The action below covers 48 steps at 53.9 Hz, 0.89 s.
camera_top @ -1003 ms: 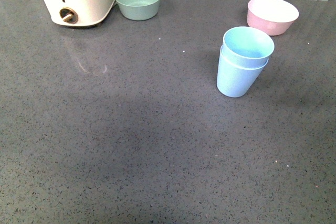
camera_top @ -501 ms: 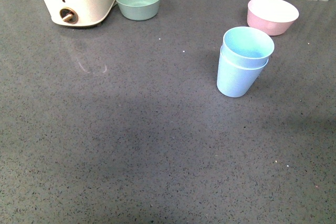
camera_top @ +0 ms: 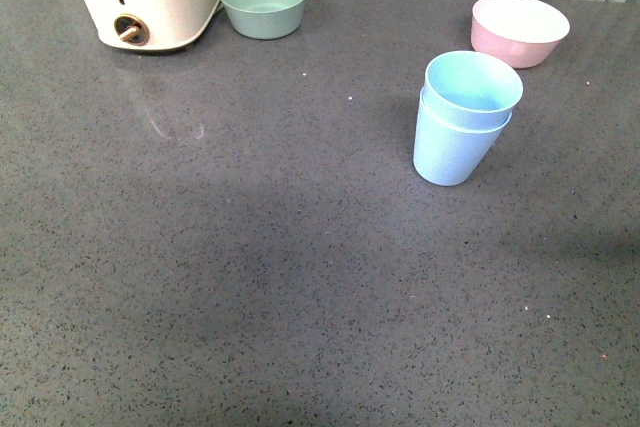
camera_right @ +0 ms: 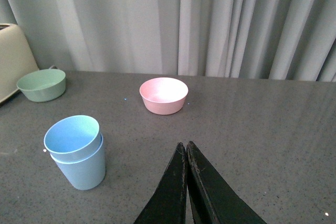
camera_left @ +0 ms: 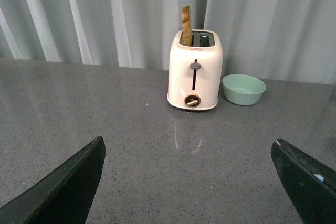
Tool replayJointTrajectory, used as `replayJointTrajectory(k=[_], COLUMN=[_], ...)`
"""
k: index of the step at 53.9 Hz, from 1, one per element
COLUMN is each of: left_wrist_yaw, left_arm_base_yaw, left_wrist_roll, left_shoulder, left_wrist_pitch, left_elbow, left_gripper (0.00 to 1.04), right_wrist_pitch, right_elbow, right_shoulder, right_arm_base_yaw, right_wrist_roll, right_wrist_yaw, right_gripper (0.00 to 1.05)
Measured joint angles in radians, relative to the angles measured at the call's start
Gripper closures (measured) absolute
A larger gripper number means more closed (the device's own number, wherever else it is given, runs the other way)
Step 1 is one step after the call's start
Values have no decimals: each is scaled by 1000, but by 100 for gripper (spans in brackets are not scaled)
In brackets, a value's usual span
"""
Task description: Stack blue cups with both arms
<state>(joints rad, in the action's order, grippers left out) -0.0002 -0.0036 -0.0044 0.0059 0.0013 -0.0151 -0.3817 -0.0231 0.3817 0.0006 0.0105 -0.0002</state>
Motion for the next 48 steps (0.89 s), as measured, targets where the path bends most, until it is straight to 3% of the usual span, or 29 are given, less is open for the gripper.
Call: replayJointTrajectory(k=[37,43,48], left_wrist_yaw=[0,0,0], left_arm_base_yaw=[0,0,0], left_wrist_roll=[0,0,0], left_shoulder=[0,0,0], left_wrist_pitch=[0,0,0], left_elbow=[0,0,0], left_gripper=[9,9,9], right_wrist_pitch=[205,361,376], right_elbow=[0,0,0], right_shoulder=[-206,-329,-371], right_arm_base_yaw=[0,0,0], right_wrist_roll=[0,0,0], right_wrist_yaw=[0,2,0], right_gripper=[103,103,103])
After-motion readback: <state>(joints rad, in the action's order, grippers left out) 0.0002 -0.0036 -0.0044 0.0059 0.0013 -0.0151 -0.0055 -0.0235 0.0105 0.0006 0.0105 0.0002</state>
